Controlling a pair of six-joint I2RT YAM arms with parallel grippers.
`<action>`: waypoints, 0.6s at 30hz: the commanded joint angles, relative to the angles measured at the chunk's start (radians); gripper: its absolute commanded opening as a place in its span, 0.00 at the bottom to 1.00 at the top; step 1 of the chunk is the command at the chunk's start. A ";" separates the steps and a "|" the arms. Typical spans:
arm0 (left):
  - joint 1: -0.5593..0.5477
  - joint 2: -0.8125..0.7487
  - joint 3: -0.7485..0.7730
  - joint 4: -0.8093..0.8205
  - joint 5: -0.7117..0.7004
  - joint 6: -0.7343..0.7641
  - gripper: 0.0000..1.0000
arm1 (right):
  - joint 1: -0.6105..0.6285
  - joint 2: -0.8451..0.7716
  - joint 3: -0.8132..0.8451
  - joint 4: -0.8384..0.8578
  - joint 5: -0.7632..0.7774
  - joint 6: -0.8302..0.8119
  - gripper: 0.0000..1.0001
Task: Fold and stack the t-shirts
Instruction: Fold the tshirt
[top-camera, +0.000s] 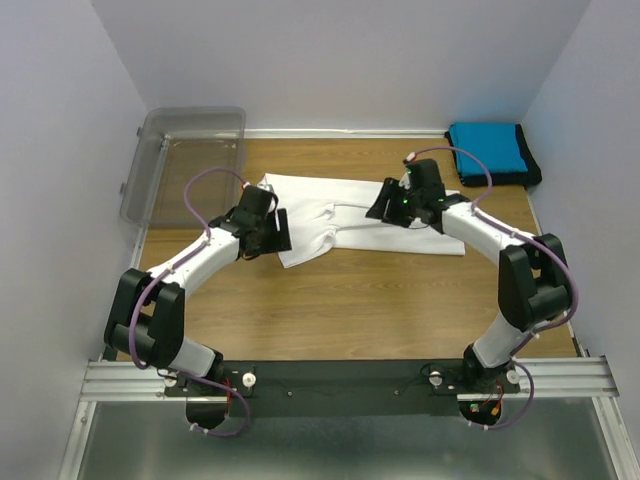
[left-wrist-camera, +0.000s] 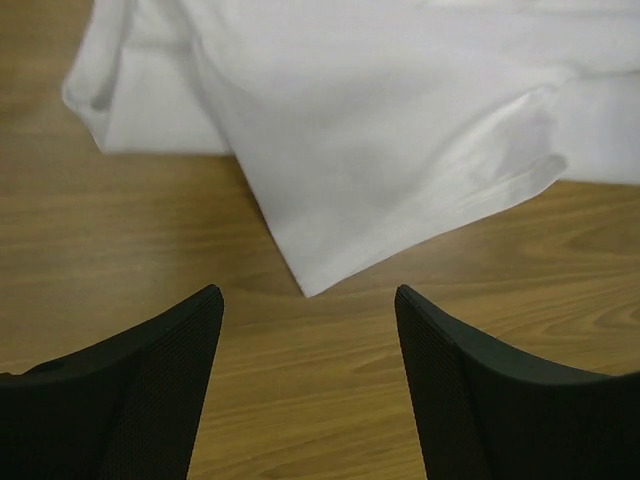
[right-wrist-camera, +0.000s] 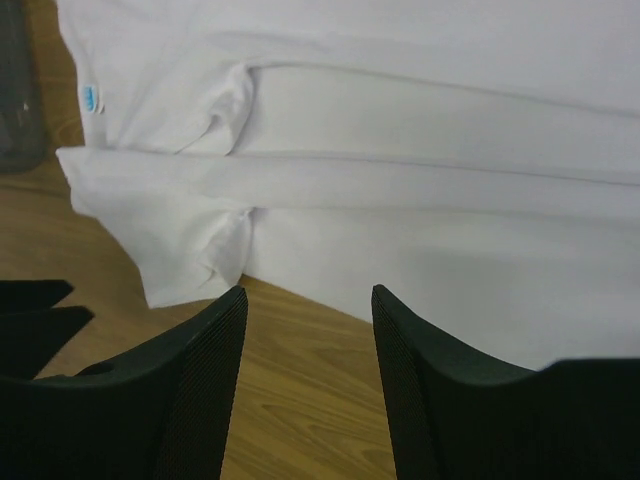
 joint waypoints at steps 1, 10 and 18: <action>0.000 -0.006 -0.087 0.046 0.043 -0.061 0.75 | 0.081 0.058 -0.039 0.179 -0.124 0.095 0.61; -0.019 0.096 -0.112 0.104 0.075 -0.072 0.59 | 0.170 0.160 -0.024 0.268 -0.134 0.146 0.61; -0.050 0.181 -0.094 0.130 0.075 -0.089 0.44 | 0.181 0.180 -0.021 0.268 -0.133 0.144 0.60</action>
